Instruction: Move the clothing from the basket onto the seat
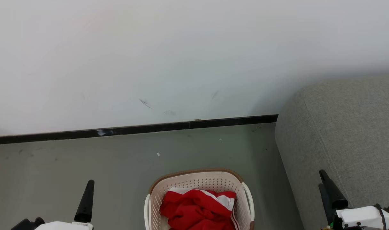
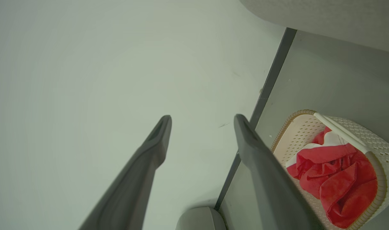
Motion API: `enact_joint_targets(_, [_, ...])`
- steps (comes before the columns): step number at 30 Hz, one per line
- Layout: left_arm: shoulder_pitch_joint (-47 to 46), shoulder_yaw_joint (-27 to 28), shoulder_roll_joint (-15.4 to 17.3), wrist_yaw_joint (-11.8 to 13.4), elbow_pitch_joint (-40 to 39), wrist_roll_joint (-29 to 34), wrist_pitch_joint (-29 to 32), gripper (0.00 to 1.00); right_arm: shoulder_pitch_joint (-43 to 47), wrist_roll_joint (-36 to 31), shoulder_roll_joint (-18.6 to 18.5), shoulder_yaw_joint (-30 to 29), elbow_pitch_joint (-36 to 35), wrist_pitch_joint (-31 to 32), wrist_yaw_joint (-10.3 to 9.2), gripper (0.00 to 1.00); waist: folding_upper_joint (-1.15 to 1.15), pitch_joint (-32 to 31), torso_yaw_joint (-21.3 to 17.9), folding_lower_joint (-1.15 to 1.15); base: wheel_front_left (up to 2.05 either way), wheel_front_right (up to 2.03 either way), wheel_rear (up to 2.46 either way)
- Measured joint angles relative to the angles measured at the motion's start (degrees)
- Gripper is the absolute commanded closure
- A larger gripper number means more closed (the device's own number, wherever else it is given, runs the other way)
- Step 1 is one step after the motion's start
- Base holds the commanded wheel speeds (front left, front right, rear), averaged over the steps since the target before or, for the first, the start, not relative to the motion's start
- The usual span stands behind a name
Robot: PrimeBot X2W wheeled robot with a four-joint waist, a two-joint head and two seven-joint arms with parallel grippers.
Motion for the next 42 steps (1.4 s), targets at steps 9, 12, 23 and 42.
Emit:
enact_joint_targets(9, [-0.03, -0.90, 0.09, 1.51, -2.52, 8.72, -1.74, 0.00, -0.15, -10.84, 0.01, 0.23, -1.83, -1.45, 0.00, 0.00, 0.00, -0.48, 0.11, 0.39, 0.00, 0.00, 0.00])
enact_joint_targets(12, [-0.03, -1.19, 0.23, 2.26, -3.47, 12.29, -2.30, 0.00, -0.15, -14.50, 0.00, 0.71, -2.19, -2.00, 0.00, 0.00, 0.00, -0.62, 0.14, 0.47, 0.00, 0.00, 0.00])
enact_joint_targets(23, [-0.03, -3.81, 1.74, 5.09, -6.13, 25.76, -4.61, 0.00, -0.13, -27.13, 0.03, 2.19, -4.21, -3.94, 0.00, 0.00, 0.00, -0.90, 0.26, 0.46, 0.00, 0.00, 0.00])
enact_joint_targets(42, [0.03, -8.37, 2.21, 10.37, -8.96, 44.70, -8.26, 0.00, -0.09, -47.24, 0.05, 4.80, -6.05, -7.21, 0.00, 0.00, 0.00, -0.31, 0.41, -0.16, 0.00, 0.00, 0.00])
